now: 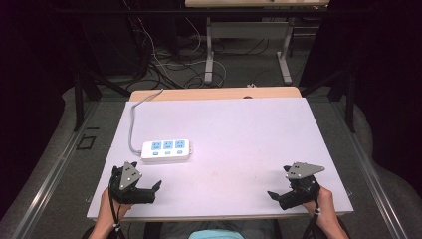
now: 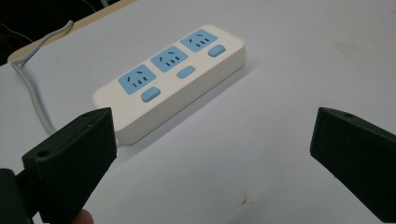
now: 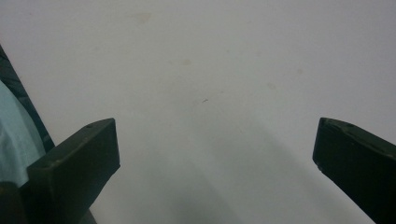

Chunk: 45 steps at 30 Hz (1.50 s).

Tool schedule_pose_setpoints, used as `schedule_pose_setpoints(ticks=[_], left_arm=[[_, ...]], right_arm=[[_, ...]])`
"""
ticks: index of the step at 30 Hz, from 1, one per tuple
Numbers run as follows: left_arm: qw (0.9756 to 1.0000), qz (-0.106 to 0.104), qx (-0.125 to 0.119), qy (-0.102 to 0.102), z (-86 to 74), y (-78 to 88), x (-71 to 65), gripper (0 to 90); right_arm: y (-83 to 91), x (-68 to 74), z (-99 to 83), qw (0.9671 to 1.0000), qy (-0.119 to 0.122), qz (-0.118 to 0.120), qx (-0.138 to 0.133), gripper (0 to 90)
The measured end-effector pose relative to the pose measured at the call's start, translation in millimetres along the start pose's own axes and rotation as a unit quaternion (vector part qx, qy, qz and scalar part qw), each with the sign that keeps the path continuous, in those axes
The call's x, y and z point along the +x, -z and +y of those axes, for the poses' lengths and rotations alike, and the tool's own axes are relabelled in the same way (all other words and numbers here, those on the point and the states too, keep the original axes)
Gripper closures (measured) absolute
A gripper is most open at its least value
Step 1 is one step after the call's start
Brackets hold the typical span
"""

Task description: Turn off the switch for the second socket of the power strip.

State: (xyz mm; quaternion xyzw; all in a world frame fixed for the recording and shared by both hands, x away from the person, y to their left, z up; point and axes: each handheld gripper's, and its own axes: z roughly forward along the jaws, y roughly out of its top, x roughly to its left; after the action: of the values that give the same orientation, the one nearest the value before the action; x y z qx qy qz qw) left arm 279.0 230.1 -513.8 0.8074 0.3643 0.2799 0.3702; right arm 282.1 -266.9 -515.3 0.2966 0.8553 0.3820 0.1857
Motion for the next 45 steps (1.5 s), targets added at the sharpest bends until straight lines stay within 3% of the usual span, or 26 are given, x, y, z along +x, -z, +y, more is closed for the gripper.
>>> schedule_pose_setpoints(ticks=[8,11,12,17,20,28,37,45], left_arm=[[0.9999,0.007,0.001,0.014,2.0,-3.8,7.8,0.3],[0.9999,0.012,-0.001,0.008,3.4,-5.6,9.2,0.3],[0.9998,0.01,-0.001,0.015,3.5,-7.1,8.8,0.4],[0.9999,0.009,0.0,0.013,6.9,-15.7,12.1,0.4],[0.9997,-0.006,-0.009,0.023,8.5,-19.2,11.8,0.5],[0.9997,0.002,-0.014,0.02,12.9,-26.5,14.7,0.5],[0.999,-0.013,-0.032,0.028,16.1,-32.0,17.2,0.3],[0.9983,-0.013,-0.051,0.026,16.4,-35.4,19.8,0.5]], right_arm=[[-0.4,-0.6,0.3,1.0,0.001,0.003,0.002,0.0],[0.1,-0.1,0.1,1.0,-0.007,0.0,0.003,0.0],[-0.1,0.1,0.4,1.0,-0.009,0.0,0.003,0.0],[-1.7,-0.5,1.9,1.0,-0.002,0.003,0.007,0.0],[-2.1,-0.5,1.4,1.0,-0.003,-0.001,0.005,0.0],[-2.2,-1.0,1.5,1.0,-0.003,-0.003,0.005,0.0],[-3.8,-2.3,1.9,1.0,0.0,0.001,0.009,0.1],[-5.0,-1.6,1.9,1.0,0.0,-0.005,0.006,0.2]])
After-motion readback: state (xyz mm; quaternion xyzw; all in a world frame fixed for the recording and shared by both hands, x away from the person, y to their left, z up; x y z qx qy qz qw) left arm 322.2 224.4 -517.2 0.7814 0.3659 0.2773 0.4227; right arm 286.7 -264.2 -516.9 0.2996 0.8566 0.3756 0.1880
